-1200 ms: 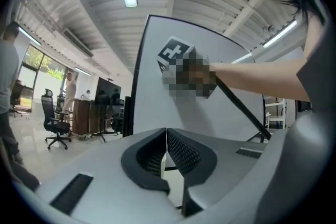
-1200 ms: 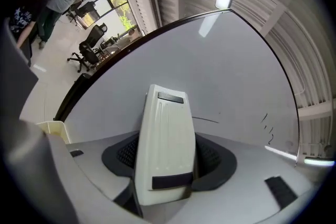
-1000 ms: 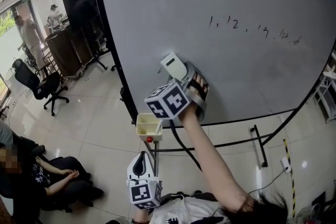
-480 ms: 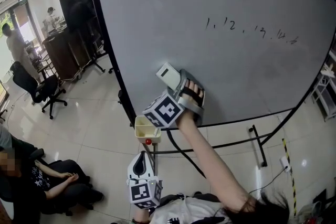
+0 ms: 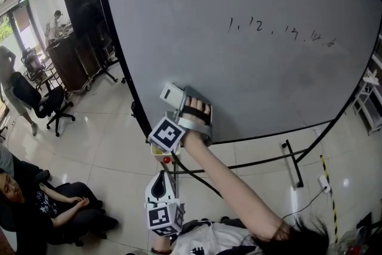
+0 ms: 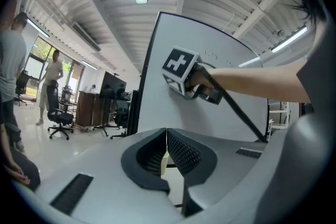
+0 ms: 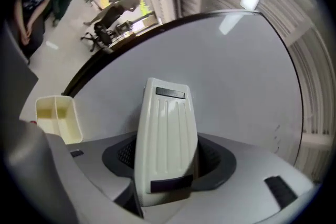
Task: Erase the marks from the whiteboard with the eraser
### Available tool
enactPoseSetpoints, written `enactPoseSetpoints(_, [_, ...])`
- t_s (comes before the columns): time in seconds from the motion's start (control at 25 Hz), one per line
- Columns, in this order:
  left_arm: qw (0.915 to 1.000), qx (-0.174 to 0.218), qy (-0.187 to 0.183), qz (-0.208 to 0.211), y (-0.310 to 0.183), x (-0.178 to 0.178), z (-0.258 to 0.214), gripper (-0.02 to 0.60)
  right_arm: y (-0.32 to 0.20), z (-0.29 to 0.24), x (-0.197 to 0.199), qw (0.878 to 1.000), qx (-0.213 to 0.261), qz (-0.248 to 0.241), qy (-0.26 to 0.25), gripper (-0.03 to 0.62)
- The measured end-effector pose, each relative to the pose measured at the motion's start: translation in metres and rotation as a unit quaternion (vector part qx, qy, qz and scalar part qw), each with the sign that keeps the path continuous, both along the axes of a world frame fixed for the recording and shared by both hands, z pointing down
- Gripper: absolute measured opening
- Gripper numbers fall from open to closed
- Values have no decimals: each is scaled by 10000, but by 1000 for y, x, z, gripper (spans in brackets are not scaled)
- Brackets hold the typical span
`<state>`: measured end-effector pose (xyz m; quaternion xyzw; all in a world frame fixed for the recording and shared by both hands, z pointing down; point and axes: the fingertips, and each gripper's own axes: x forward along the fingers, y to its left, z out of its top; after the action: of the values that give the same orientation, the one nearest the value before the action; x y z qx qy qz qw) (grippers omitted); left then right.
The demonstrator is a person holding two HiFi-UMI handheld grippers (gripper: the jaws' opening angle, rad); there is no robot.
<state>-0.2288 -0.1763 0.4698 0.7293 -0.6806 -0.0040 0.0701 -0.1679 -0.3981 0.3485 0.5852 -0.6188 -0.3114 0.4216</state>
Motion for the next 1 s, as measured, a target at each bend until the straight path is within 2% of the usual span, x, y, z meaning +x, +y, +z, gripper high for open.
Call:
enactPoseSetpoints(0.04, [10000, 14, 0, -22, 2, 0, -1, -2, 0, 10, -5, 9998, -81, -63, 154, 282])
enactPoseSetpoints(0.12, [9999, 15, -4, -104, 6, -5, 0, -2, 0, 6, 5, 9999, -156, 10, 45, 282])
enactPoseSetpoints(0.24, [9996, -42, 6, -280, 9, -20, 4, -2, -4, -43, 37, 9963, 145, 323, -782, 281])
enactPoseSetpoints(0.32, [9993, -72, 33, -357, 10, -26, 7, -2, -5, -58, 45, 9929, 220, 420, -1091, 281])
enactPoseSetpoints(0.4, [9993, -47, 60, -364, 10, -25, 6, -2, -2, -43, 32, 9959, 131, 330, -831, 282])
enactPoseSetpoints(0.52, [9994, 41, 64, -326, 10, -20, 0, -2, 1, 11, 3, 9997, -203, 57, -105, 282])
enactPoseSetpoints(0.6, [9995, 56, 73, -316, 11, -19, 0, -2, 1, 29, 0, 9995, -306, 11, 64, 282])
enactPoseSetpoints(0.68, [9994, 17, 67, -338, 12, -21, 2, -2, -1, 14, 11, 9996, -200, 88, -158, 282])
enactPoseSetpoints(0.84, [9992, -56, 98, -373, 11, -24, 7, -2, -4, -50, 42, 9940, 93, 363, -1027, 281])
enactPoseSetpoints(0.92, [9993, -46, 104, -346, 10, -22, 6, -2, -3, -50, 41, 9941, 40, 361, -1024, 281])
enactPoseSetpoints(1.0, [9995, -19, 99, -301, 8, -17, 5, -2, -1, -20, 29, 9976, -163, 261, -620, 282])
